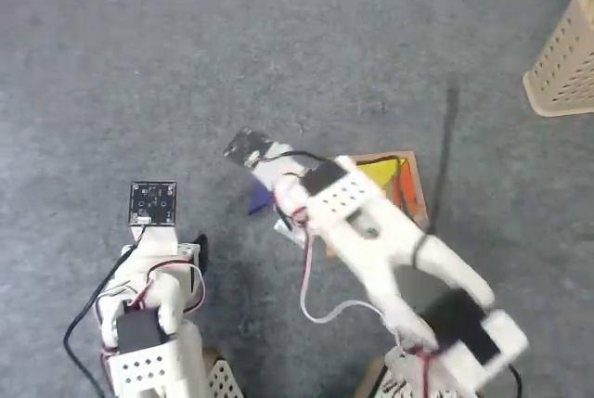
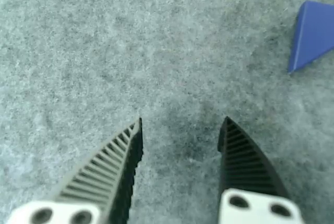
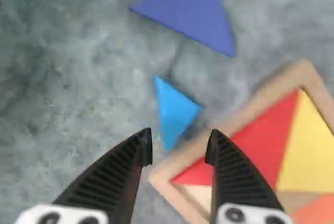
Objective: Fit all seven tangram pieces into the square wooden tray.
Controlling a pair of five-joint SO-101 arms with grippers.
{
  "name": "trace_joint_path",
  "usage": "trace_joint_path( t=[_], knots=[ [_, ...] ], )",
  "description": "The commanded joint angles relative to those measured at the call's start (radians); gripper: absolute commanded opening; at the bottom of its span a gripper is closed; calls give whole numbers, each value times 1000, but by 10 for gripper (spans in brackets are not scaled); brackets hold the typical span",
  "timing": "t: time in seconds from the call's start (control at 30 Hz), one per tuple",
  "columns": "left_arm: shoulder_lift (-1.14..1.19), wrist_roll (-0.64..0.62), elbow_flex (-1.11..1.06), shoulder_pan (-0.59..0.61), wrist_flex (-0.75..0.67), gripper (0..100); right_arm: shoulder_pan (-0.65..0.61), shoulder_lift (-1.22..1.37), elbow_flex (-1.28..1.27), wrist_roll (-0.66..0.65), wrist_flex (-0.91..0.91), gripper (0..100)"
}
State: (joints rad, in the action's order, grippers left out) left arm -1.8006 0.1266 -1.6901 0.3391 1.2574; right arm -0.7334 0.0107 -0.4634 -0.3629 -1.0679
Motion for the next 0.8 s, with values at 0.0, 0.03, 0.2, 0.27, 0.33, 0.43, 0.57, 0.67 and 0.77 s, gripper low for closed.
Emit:
trace_joint_path(
  t=[0.0,0.03,0.2,0.27,0.33,0.43,0.57,0.67,0.77],
  knots=[
    [-17,-8,4,5,6,225,-25,61,95,-44,7,162],
    [-17,-8,4,5,6,225,-24,77,104,-44,18,162],
    [-17,-8,4,5,6,225,-19,119,107,-40,61,162],
    [-17,-8,4,5,6,225,-19,131,107,-44,76,162],
    [-17,-8,4,5,6,225,-19,148,107,-46,87,162],
    [-17,-8,4,5,6,225,-19,179,107,-46,96,160],
    [-17,-8,4,5,6,225,-19,197,109,-41,96,158],
    [-17,-8,4,5,6,225,-15,189,107,-41,87,137],
    [-17,-8,4,5,6,225,13,166,107,-40,85,76]
  ],
)
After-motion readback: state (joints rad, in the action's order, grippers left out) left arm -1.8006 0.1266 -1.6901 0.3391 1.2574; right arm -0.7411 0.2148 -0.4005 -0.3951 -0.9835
